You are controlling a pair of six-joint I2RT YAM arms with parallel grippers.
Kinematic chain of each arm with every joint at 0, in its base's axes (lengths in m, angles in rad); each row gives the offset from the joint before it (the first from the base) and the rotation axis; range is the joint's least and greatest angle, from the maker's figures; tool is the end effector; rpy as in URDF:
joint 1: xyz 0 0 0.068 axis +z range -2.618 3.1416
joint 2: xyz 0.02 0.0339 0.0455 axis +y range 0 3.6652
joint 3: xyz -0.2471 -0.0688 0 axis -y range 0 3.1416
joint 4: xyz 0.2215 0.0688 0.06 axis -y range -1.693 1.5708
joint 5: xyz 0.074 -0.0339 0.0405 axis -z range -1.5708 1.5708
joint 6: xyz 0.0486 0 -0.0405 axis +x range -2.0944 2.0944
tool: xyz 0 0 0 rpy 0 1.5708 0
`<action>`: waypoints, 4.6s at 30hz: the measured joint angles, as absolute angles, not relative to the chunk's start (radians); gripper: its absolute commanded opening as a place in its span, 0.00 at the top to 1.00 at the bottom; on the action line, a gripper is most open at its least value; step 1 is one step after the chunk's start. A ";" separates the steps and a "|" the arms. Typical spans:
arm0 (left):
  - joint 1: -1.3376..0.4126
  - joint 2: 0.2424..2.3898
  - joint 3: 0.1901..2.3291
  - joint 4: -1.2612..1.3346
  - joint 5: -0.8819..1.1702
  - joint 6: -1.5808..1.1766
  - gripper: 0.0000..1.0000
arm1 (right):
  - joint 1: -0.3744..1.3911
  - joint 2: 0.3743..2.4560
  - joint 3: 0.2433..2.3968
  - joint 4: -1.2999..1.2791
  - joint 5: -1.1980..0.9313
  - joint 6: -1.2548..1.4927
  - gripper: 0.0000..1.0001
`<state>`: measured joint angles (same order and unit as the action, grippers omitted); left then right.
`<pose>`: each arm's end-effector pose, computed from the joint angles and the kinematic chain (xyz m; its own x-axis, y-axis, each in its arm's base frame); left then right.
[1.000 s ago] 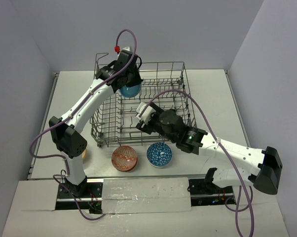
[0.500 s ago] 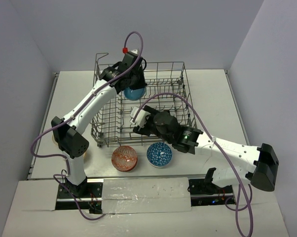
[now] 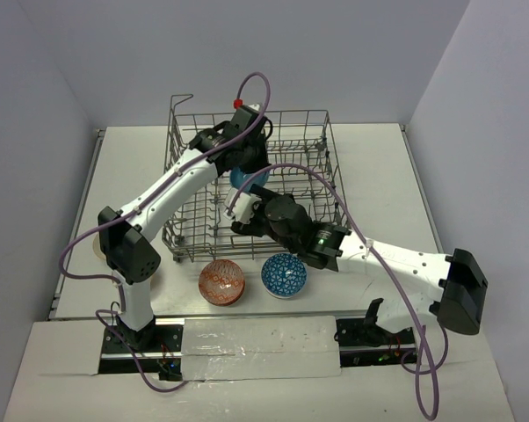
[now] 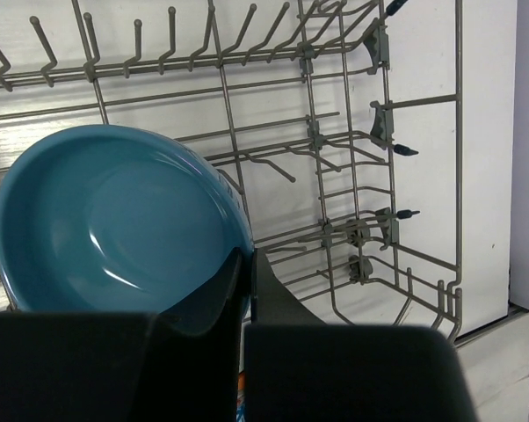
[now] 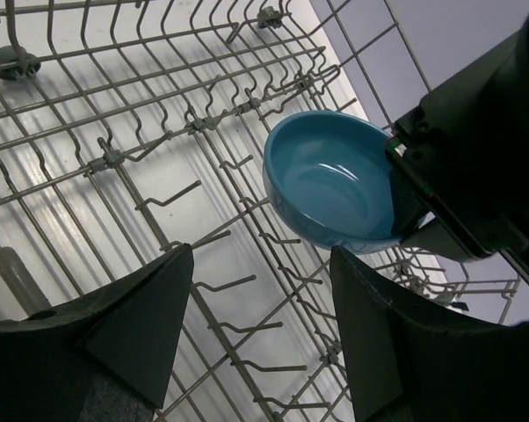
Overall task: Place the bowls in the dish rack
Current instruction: Pass from the left arm to the right
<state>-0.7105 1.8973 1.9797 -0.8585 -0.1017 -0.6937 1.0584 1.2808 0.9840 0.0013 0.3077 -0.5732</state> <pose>0.3082 -0.2587 0.3399 -0.7880 -0.1611 -0.5942 0.1171 0.9083 -0.4016 0.1569 0.2489 0.3078 0.2535 -0.6036 -0.7559 -0.6560 0.4671 -0.5929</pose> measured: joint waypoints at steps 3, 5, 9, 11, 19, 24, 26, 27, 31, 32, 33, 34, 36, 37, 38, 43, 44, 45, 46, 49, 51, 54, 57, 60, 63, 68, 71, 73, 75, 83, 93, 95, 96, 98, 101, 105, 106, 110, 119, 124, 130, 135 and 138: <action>-0.715 1.897 1.979 -0.859 -0.101 -0.694 1.00 | 1.058 1.304 0.991 0.006 0.313 -0.578 0.29; -0.718 1.897 1.979 -0.859 -0.101 -0.694 1.00 | 1.058 1.319 0.995 0.006 0.314 -0.580 0.29; -0.724 1.897 1.979 -0.859 -0.101 -0.694 1.00 | 1.059 1.346 1.011 0.008 0.319 -0.586 0.29; -0.726 1.897 1.978 -0.859 -0.099 -0.694 1.00 | 1.059 1.360 1.019 0.012 0.324 -0.590 0.29; -0.734 1.895 1.973 -0.859 -0.098 -0.693 1.00 | 1.059 1.411 1.055 0.022 0.329 -0.594 0.29; -0.736 1.895 1.973 -0.859 -0.099 -0.692 1.00 | 1.059 1.422 1.062 0.021 0.328 -0.594 0.31; -0.736 1.893 1.973 -0.859 -0.099 -0.692 1.00 | 1.058 1.427 1.066 0.017 0.329 -0.593 0.31; -0.736 1.893 1.973 -0.859 -0.099 -0.691 1.00 | 1.058 1.429 1.069 0.015 0.329 -0.593 0.31; -0.736 1.890 1.973 -0.860 -0.099 -0.691 1.00 | 1.056 1.430 1.072 0.003 0.328 -0.592 0.33; -0.736 1.888 1.974 -0.860 -0.100 -0.691 1.00 | 1.055 1.430 1.072 -0.002 0.328 -0.592 0.33; -0.736 1.888 1.975 -0.862 -0.101 -0.690 1.00 | 1.054 1.430 1.072 -0.004 0.328 -0.592 0.33; -0.736 1.888 1.977 -0.865 -0.102 -0.690 1.00 | 1.052 1.430 1.072 -0.007 0.328 -0.591 0.34; -0.736 1.888 1.985 -0.875 -0.102 -0.688 1.00 | 1.049 1.430 1.072 -0.014 0.325 -0.588 0.34; -0.736 1.888 1.990 -0.881 -0.102 -0.687 1.00 | 1.048 1.430 1.072 -0.017 0.325 -0.588 0.34; -0.736 1.888 1.995 -0.886 -0.102 -0.684 1.00 | 1.047 1.430 1.072 -0.020 0.324 -0.587 0.34; -0.736 1.887 2.015 -0.888 -0.102 -0.673 1.00 | 1.042 1.435 1.073 -0.023 0.325 -0.585 0.34; -0.736 1.887 2.015 -0.889 -0.102 -0.673 1.00 | 1.040 1.439 1.073 -0.023 0.325 -0.585 0.34; -0.736 1.887 2.015 -0.889 -0.101 -0.673 1.00 | 1.039 1.444 1.074 -0.023 0.326 -0.585 0.35; -0.736 1.887 2.015 -0.889 -0.102 -0.672 1.00 | 1.038 1.451 1.074 -0.024 0.326 -0.585 0.35; -0.736 1.885 2.015 -0.889 -0.102 -0.670 1.00 | 1.031 1.468 1.074 -0.029 0.326 -0.584 0.36; -0.736 1.885 2.015 -0.889 -0.102 -0.669 1.00 | 1.027 1.477 1.074 -0.032 0.329 -0.582 0.37; -0.736 1.884 2.015 -0.888 -0.102 -0.666 1.00 | 1.022 1.483 1.074 -0.033 0.334 -0.581 0.39; -0.736 1.882 2.015 -0.888 -0.102 -0.665 1.00 | 1.019 1.484 1.074 -0.033 0.337 -0.580 0.42; -0.736 1.882 2.015 -0.888 -0.102 -0.665 1.00 | 1.015 1.484 1.074 -0.033 0.344 -0.578 0.47; -0.736 1.882 2.015 -0.888 -0.101 -0.665 1.00 | 1.008 1.484 1.074 -0.033 0.350 -0.577 0.54; -0.736 1.882 2.015 -0.888 -0.099 -0.664 1.00 | 0.997 1.494 1.074 -0.031 0.356 -0.570 0.71; -0.735 1.882 2.015 -0.888 -0.099 -0.661 1.00 | 0.992 1.500 1.074 -0.031 0.356 -0.566 0.75; -0.735 1.882 2.015 -0.888 -0.099 -0.656 1.00 | 0.991 1.504 1.074 -0.030 0.356 -0.562 0.78; -0.735 1.882 2.015 -0.888 -0.099 -0.650 1.00 | 0.989 1.510 1.074 -0.030 0.356 -0.557 0.80; -0.735 1.882 2.015 -0.888 -0.101 -0.646 1.00 | 0.982 1.521 1.074 -0.032 0.354 -0.543 0.89; -0.736 1.882 2.014 -0.881 -0.084 -0.646 1.00 | 0.974 1.477 1.076 -0.045 0.319 -0.525 0.50; -0.735 1.882 2.014 -0.874 -0.080 -0.647 1.00 | 0.974 1.468 1.079 -0.054 0.305 -0.522 0.46; -0.735 1.882 2.014 -0.871 -0.079 -0.647 1.00 | 0.974 1.467 1.082 -0.054 0.300 -0.522 0.46; -0.734 1.881 2.012 -0.866 -0.078 -0.647 1.00 | 0.975 1.466 1.089 -0.064 0.289 -0.522 0.45; -0.735 1.876 2.001 -0.854 -0.073 -0.647 1.00 | 0.975 1.466 1.098 -0.078 0.279 -0.523 0.45; -0.735 1.875 1.996 -0.850 -0.068 -0.647 1.00 | 0.975 1.467 1.115 -0.099 0.260 -0.525 0.46; -0.735 1.875 1.996 -0.850 -0.068 -0.647 1.00 | 0.975 1.467 1.119 -0.101 0.254 -0.525 0.48; -0.735 1.875 1.996 -0.855 -0.067 -0.647 1.00 | 0.975 1.466 1.128 -0.111 0.215 -0.521 0.48; -0.735 1.875 1.998 -0.859 -0.052 -0.648 1.00 | 0.975 1.443 1.128 -0.128 0.147 -0.517 0.46; -0.736 1.875 1.998 -0.859 -0.049 -0.649 1.00 | 0.975 1.443 1.128 -0.127 0.145 -0.519 0.45; -0.736 1.875 1.998 -0.858 -0.049 -0.649 1.00 | 0.975 1.443 1.132 -0.127 0.139 -0.521 0.44; -0.736 1.875 1.998 -0.858 -0.050 -0.648 1.00 | 0.976 1.444 1.150 -0.133 0.104 -0.525 0.43; -0.736 1.875 1.998 -0.858 -0.050 -0.648 1.00 | 0.976 1.444 1.151 -0.135 0.080 -0.519 0.43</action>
<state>-0.7364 1.8748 1.9976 -0.8581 -0.0498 -0.6483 0.9756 1.4441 1.1507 -0.1349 0.0799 -0.5186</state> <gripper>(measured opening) 0.069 0.568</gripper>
